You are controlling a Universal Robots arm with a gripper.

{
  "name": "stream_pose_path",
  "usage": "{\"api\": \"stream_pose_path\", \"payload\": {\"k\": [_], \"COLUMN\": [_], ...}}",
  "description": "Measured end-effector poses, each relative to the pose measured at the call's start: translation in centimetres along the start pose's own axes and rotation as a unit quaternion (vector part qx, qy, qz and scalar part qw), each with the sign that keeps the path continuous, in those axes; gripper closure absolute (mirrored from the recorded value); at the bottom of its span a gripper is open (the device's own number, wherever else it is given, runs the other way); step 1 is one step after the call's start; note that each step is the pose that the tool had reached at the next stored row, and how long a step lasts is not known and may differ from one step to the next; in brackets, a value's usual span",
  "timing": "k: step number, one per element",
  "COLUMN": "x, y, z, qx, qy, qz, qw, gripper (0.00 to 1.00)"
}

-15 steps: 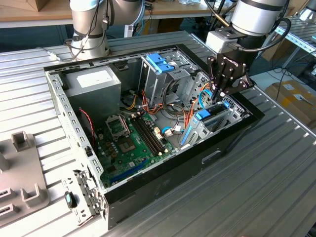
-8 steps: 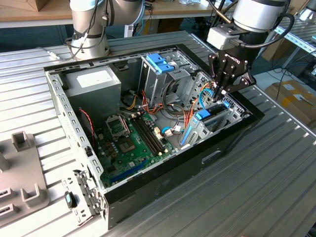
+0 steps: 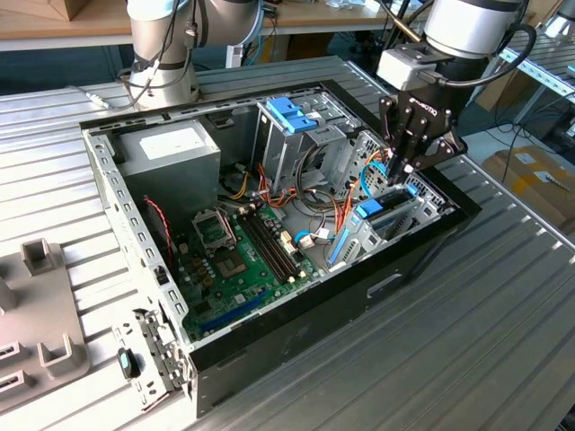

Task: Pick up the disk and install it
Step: 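Insert the first disk wire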

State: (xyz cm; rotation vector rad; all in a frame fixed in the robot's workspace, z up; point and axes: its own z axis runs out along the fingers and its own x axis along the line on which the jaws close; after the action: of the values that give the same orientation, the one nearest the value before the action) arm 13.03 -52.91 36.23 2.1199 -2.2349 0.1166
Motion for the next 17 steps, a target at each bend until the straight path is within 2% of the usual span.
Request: {"api": "stream_pose_path", "payload": {"k": [4, 6, 7, 8, 9, 10, 13, 17], "x": [-0.03, -0.06, -0.07, -0.08, -0.11, -0.12, -0.15, -0.16], "y": [-0.49, -0.76, -0.88, -1.17, -1.38, -1.43, -1.45, -1.46], "z": [0.02, 0.02, 0.02, 0.03, 0.14, 0.25, 0.53, 0.65], "qx": [-0.0095, -0.0195, -0.0234, -0.0317, -0.0377, -0.0396, -0.0419, -0.0421], "qy": [0.0006, 0.0011, 0.0013, 0.0017, 0.0014, 0.0004, -0.0023, -0.0023], "qz": [-0.001, -0.002, -0.002, -0.003, -0.004, -0.004, -0.004, -0.004], "qw": [0.99995, 0.99981, 0.99972, 0.99949, 0.99928, 0.99921, 0.99911, 0.9991], "gripper": [0.76, 0.76, 0.76, 0.76, 0.76, 0.76, 0.76, 0.76]}}
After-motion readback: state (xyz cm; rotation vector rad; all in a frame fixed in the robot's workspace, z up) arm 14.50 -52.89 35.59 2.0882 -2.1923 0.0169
